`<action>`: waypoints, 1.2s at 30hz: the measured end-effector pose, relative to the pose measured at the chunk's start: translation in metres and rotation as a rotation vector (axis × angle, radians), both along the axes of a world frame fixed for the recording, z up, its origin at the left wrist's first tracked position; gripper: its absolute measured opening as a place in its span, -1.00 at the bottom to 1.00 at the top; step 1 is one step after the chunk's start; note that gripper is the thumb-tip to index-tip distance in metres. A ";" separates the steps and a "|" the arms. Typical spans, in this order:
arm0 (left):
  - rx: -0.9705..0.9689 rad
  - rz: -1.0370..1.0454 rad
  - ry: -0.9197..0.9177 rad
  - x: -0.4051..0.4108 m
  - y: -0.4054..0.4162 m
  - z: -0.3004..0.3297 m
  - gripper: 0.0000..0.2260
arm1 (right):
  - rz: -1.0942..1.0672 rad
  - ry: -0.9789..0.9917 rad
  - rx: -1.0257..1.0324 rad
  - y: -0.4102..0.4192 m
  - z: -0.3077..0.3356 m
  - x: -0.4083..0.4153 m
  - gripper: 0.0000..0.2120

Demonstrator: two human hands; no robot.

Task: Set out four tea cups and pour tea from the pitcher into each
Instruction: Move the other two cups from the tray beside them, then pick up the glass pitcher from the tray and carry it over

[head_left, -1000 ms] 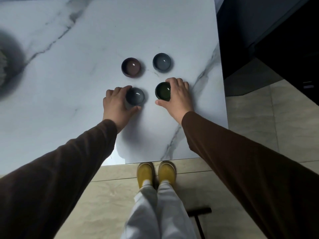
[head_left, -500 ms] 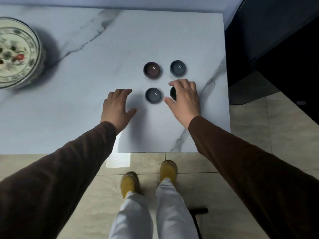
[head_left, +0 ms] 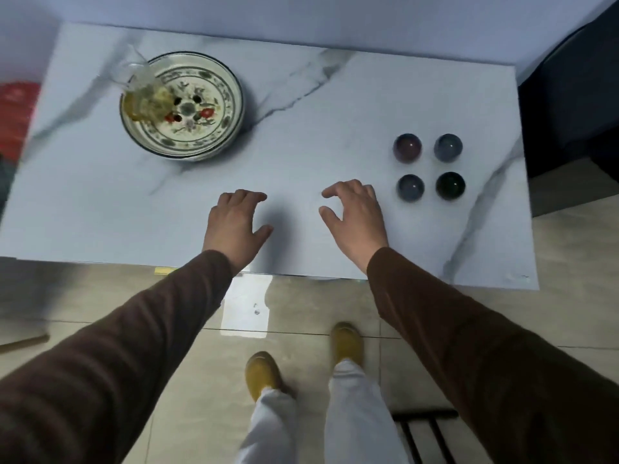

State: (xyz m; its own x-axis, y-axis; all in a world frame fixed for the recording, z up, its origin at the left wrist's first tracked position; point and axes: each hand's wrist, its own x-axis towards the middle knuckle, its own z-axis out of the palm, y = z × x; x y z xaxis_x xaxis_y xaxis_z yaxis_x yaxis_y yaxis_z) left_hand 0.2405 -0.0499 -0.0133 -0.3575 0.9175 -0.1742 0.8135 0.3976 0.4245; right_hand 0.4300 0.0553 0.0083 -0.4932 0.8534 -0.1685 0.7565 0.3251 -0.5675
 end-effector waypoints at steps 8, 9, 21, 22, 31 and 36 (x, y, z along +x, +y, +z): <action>-0.060 0.078 -0.013 -0.091 -0.030 -0.002 -0.56 | 0.028 0.050 -0.060 -0.020 -0.011 -0.097 -0.78; -0.060 0.086 -0.016 -0.102 -0.031 -0.002 -0.56 | 0.031 0.055 -0.065 -0.019 -0.013 -0.109 -0.78; -0.042 0.113 -0.131 -0.260 -0.039 -0.008 -0.57 | -0.118 0.161 -0.191 -0.033 -0.025 -0.279 -0.78; -0.034 0.115 -0.143 -0.274 -0.039 -0.010 -0.56 | -0.136 0.177 -0.196 -0.034 -0.025 -0.293 -0.77; -0.014 0.075 -0.161 -0.348 -0.005 -0.024 -0.56 | -0.325 0.322 -0.294 -0.022 -0.034 -0.374 -0.72; -0.005 0.067 -0.143 -0.367 0.023 -0.033 -0.55 | -0.352 0.383 -0.346 -0.010 -0.046 -0.402 -0.71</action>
